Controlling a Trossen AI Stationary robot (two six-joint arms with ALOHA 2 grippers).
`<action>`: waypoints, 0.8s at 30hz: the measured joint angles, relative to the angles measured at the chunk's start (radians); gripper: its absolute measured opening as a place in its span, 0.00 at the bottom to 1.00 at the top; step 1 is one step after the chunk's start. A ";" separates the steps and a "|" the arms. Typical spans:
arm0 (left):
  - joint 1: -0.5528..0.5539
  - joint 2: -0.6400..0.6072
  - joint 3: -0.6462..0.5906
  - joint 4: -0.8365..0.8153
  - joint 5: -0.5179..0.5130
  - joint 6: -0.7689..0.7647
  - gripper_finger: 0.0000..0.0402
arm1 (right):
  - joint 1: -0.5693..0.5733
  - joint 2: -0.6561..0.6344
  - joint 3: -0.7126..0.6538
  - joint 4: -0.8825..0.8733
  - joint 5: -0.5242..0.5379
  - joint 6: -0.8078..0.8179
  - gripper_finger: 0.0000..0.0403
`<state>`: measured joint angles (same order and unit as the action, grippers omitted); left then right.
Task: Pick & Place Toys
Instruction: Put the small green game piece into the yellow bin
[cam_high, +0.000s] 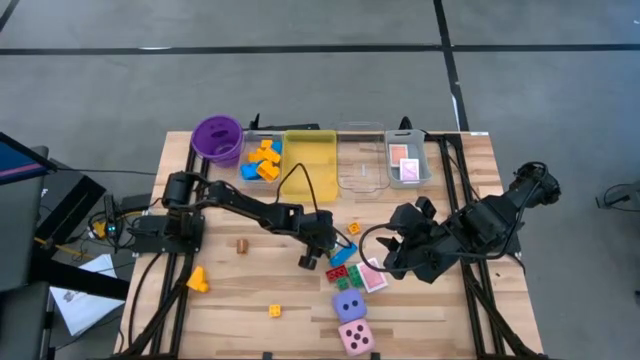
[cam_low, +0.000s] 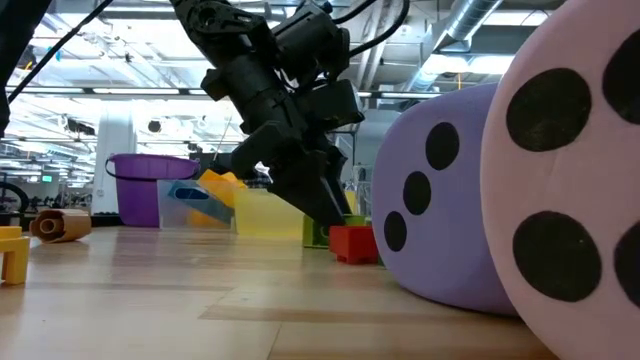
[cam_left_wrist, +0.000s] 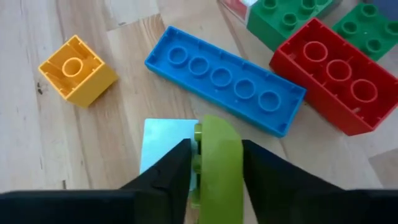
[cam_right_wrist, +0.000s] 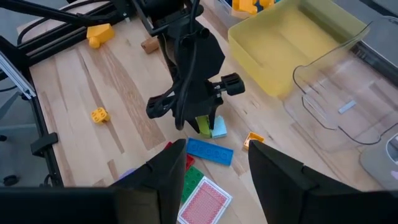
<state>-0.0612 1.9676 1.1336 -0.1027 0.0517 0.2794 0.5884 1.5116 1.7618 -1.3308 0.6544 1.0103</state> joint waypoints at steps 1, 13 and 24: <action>0.000 -0.002 0.000 0.000 0.000 0.000 0.27 | 0.000 0.000 0.000 0.000 0.000 0.000 0.42; 0.005 -0.169 -0.005 -0.005 -0.010 -0.002 0.22 | 0.000 0.000 0.000 0.000 -0.001 -0.020 0.42; 0.023 -0.456 -0.002 0.153 -0.106 -0.105 0.21 | 0.000 0.000 0.000 0.004 0.001 -0.026 0.42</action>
<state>-0.0383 1.5119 1.1316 0.0506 -0.0543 0.1749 0.5884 1.5116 1.7615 -1.3266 0.6552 0.9840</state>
